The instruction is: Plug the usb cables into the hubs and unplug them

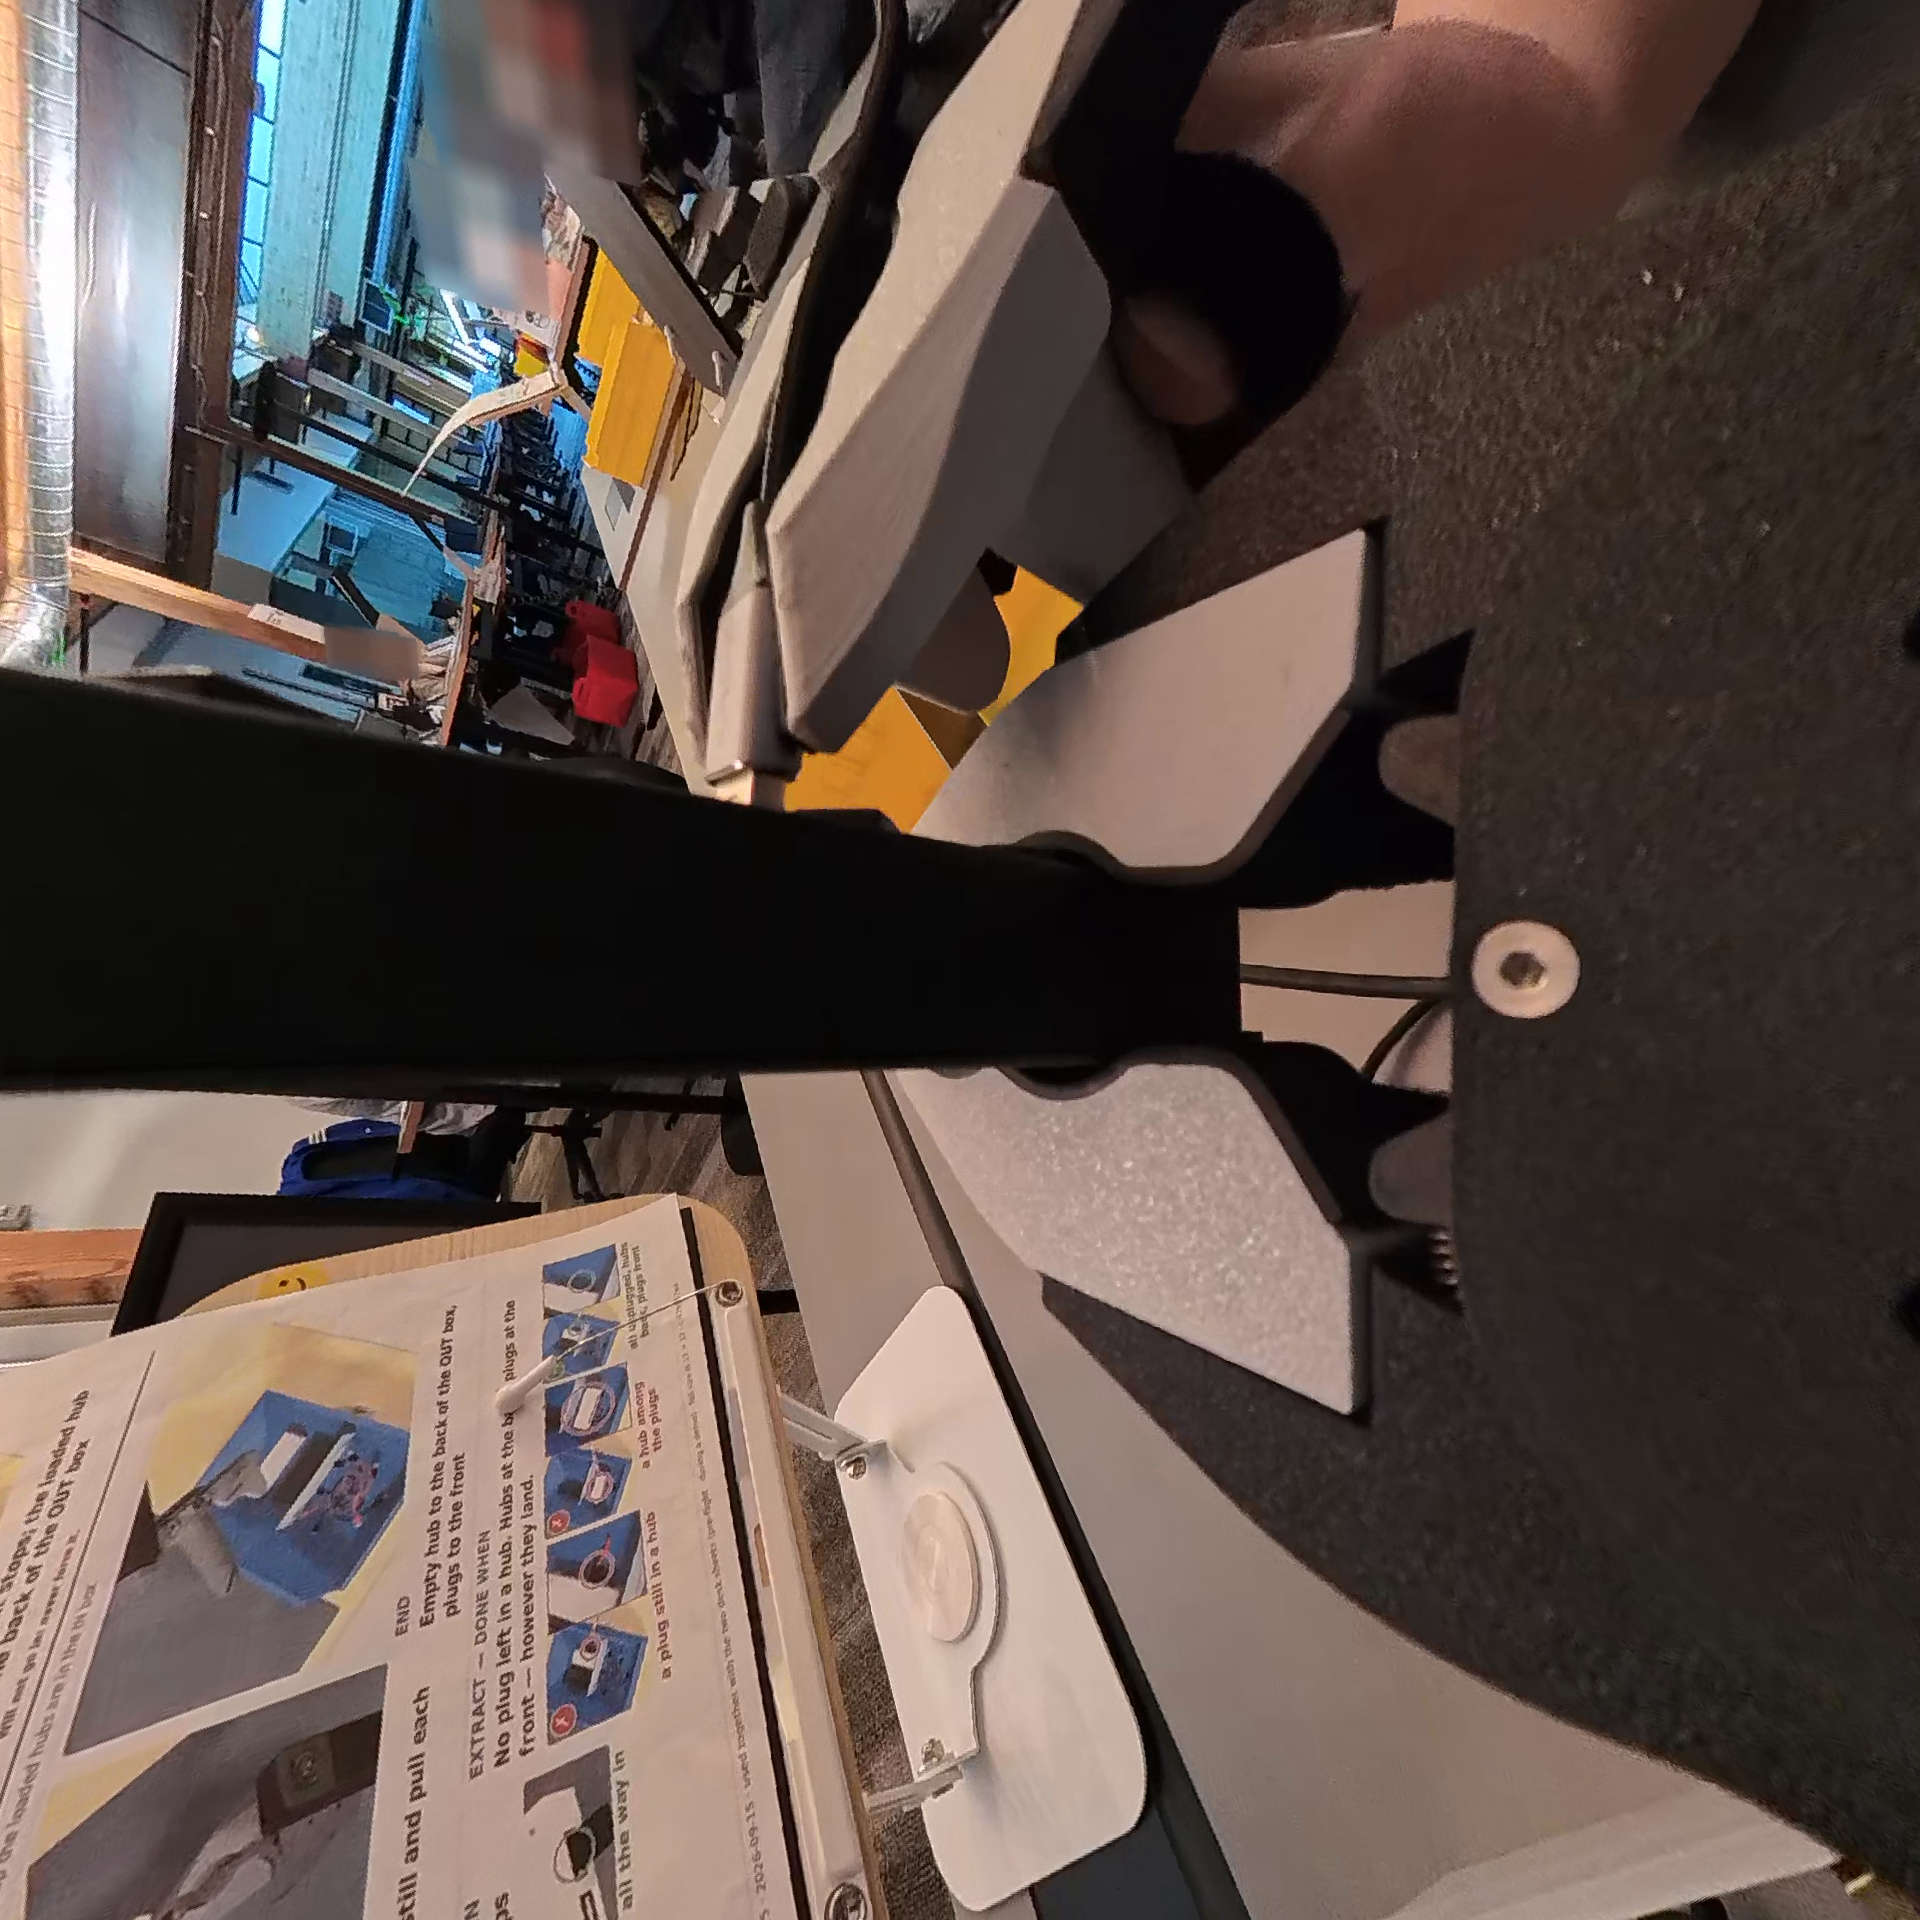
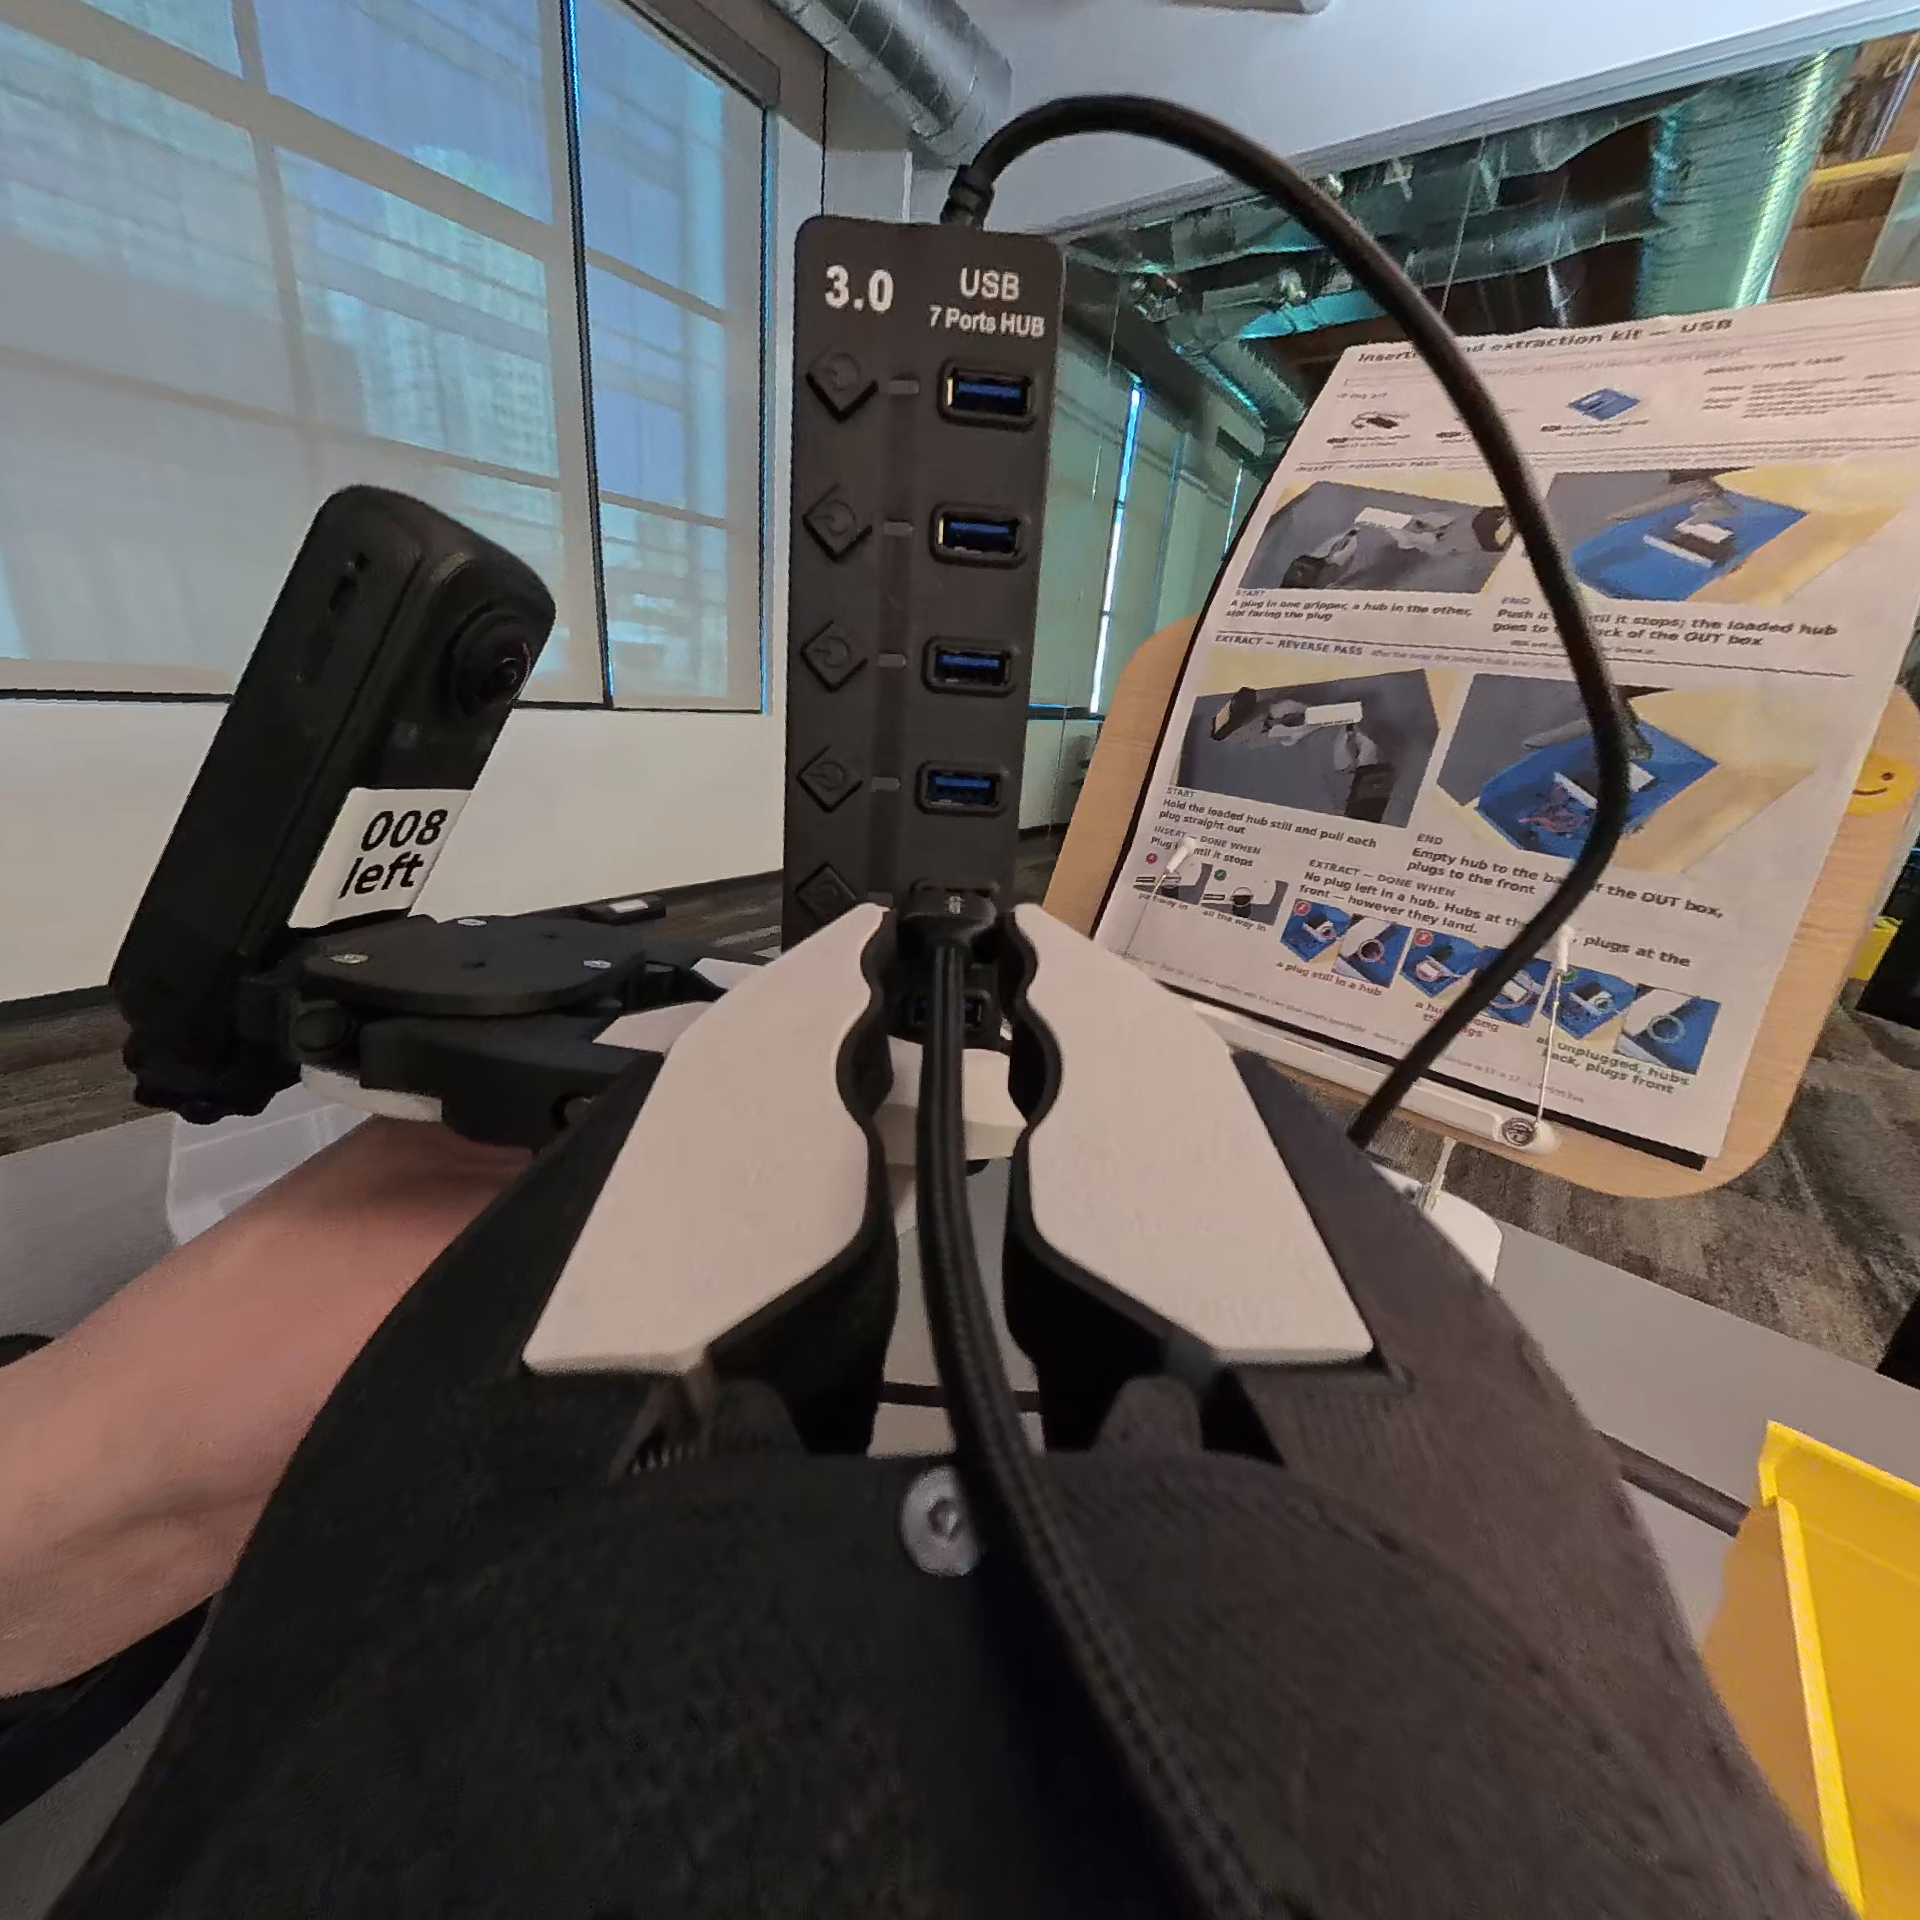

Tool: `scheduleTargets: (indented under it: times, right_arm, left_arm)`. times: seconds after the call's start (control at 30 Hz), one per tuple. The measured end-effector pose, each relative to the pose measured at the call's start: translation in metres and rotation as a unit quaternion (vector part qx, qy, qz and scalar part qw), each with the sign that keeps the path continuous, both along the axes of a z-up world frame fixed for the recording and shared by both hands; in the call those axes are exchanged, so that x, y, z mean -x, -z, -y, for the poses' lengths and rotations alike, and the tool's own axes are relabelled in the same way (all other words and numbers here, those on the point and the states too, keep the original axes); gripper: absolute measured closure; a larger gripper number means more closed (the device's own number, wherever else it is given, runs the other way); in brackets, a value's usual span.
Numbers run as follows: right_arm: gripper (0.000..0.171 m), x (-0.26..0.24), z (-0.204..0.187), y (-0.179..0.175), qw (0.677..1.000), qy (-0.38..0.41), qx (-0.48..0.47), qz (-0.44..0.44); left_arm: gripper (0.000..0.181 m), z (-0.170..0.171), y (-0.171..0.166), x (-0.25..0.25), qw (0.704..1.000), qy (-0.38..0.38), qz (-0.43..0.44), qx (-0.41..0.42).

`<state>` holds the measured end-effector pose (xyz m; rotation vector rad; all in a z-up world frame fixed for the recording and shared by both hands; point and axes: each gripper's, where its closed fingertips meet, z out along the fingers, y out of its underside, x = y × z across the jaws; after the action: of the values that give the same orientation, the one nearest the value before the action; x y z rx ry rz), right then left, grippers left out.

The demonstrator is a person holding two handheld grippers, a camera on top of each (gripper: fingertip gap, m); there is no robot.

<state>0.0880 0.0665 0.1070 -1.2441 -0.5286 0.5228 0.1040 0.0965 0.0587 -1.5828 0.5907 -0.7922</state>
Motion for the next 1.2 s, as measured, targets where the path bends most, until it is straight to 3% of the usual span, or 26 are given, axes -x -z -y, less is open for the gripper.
scheduleTargets:
  times: [0.5,0.83,1.2]
  right_arm:
    - [0.153,0.0,0.0,-0.003,0.997,-0.024,0.048,0.048]
    - [0.153,-0.001,0.006,-0.015,0.996,-0.076,0.015,0.046]
    - [0.153,-0.003,0.006,-0.016,0.996,-0.072,0.007,0.048]
  left_arm:
    - [0.156,-0.016,0.0,0.021,0.999,-0.022,-0.032,-0.016]
    - [0.155,-0.006,-0.005,0.012,1.0,0.012,-0.014,-0.012]
    - [0.156,-0.005,-0.005,0.011,1.0,0.014,-0.011,-0.005]
